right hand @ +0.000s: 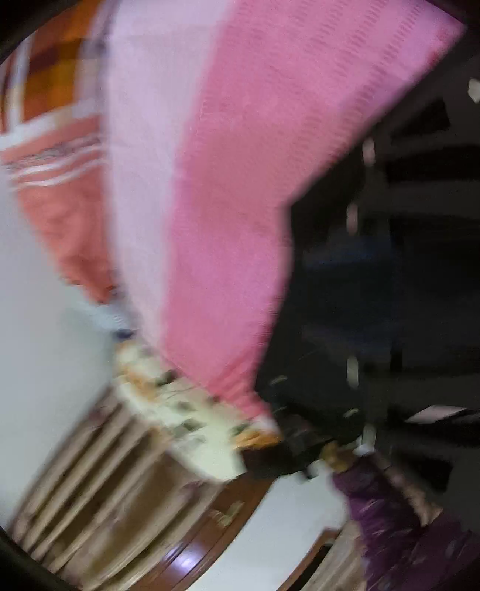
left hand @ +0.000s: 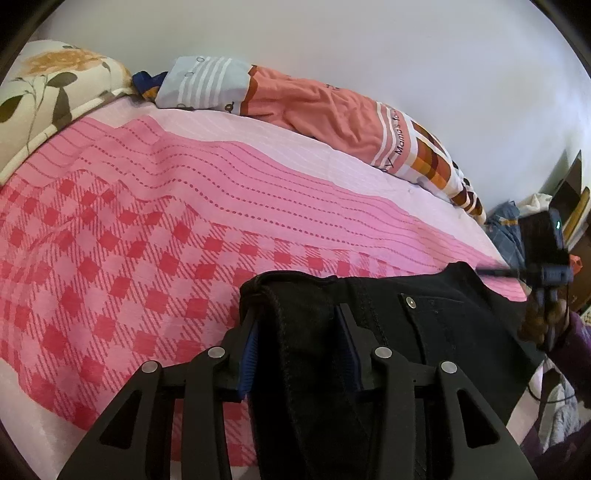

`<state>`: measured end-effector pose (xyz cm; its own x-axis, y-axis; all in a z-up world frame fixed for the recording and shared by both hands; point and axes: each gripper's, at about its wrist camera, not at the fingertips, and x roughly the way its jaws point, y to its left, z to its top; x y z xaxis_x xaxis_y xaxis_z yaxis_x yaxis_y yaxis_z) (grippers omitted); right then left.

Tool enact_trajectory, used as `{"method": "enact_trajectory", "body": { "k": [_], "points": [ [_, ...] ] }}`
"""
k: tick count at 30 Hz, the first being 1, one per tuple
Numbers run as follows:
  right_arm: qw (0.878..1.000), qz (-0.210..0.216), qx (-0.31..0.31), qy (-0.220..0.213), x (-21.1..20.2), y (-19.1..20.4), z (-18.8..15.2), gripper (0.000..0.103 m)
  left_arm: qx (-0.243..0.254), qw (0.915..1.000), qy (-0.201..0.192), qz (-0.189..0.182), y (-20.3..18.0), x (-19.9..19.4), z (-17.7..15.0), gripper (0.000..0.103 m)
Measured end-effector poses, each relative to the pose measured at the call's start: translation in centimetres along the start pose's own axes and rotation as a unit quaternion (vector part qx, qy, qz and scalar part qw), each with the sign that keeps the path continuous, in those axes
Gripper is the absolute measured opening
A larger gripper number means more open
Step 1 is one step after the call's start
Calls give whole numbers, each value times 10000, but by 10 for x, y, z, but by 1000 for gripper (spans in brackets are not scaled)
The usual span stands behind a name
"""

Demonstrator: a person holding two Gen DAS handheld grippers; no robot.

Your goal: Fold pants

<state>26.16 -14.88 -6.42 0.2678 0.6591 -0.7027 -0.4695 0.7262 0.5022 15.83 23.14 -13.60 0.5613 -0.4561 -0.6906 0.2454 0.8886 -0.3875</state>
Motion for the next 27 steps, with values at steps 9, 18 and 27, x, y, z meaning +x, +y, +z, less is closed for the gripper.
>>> {"method": "enact_trajectory", "body": {
  "k": [9,18,27],
  "points": [
    [9922,488,932,-672,-51,3,-56,40,46,9991,126,400,6,-7,11,73],
    [9845,699,1577,-308,-53,28,-174,43,785,9798,-175,1830,-9,-17,30,101],
    [9855,507,1252,-1022,-76,60,-183,43,37,9879,-661,1406,2,-78,46,101]
  ]
}}
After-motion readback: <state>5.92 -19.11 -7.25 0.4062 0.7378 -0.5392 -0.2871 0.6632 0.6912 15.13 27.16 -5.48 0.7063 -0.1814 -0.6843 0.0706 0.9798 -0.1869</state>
